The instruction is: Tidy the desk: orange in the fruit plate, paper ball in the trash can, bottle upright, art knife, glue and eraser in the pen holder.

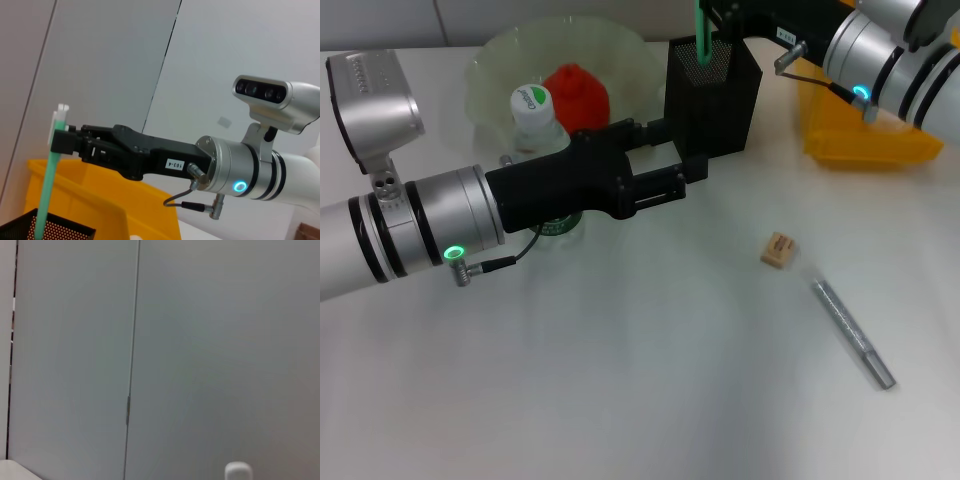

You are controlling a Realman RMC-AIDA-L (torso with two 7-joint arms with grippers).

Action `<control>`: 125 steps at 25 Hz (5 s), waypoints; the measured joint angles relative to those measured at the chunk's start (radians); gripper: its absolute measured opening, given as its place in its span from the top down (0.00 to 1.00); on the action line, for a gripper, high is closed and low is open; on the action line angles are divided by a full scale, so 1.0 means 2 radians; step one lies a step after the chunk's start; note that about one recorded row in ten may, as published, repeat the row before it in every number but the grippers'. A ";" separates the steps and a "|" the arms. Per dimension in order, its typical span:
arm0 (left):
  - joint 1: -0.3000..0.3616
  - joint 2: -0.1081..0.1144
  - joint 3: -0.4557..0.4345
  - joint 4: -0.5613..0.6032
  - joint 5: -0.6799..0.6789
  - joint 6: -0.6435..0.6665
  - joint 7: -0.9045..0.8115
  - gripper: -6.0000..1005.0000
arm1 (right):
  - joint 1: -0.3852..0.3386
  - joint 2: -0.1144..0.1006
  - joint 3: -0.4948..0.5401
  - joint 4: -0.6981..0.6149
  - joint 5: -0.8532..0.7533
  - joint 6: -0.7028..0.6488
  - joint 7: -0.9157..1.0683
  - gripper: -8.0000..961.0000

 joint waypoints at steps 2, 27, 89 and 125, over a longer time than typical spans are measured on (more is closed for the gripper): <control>0.001 0.000 0.000 0.000 0.000 0.001 0.000 0.29 | 0.000 0.000 0.002 0.005 0.000 0.002 0.000 0.79; 0.005 -0.001 0.001 -0.001 -0.004 -0.001 0.000 0.29 | -0.206 -0.004 -0.080 -0.485 -0.465 -0.087 0.713 0.45; 0.001 -0.002 0.003 -0.002 -0.012 0.001 0.002 0.29 | -0.002 -0.004 -0.177 -0.312 -0.784 -0.208 0.809 0.55; 0.005 -0.002 0.003 -0.002 -0.012 0.001 0.002 0.29 | 0.055 -0.004 -0.127 -0.315 -0.730 0.023 0.854 0.48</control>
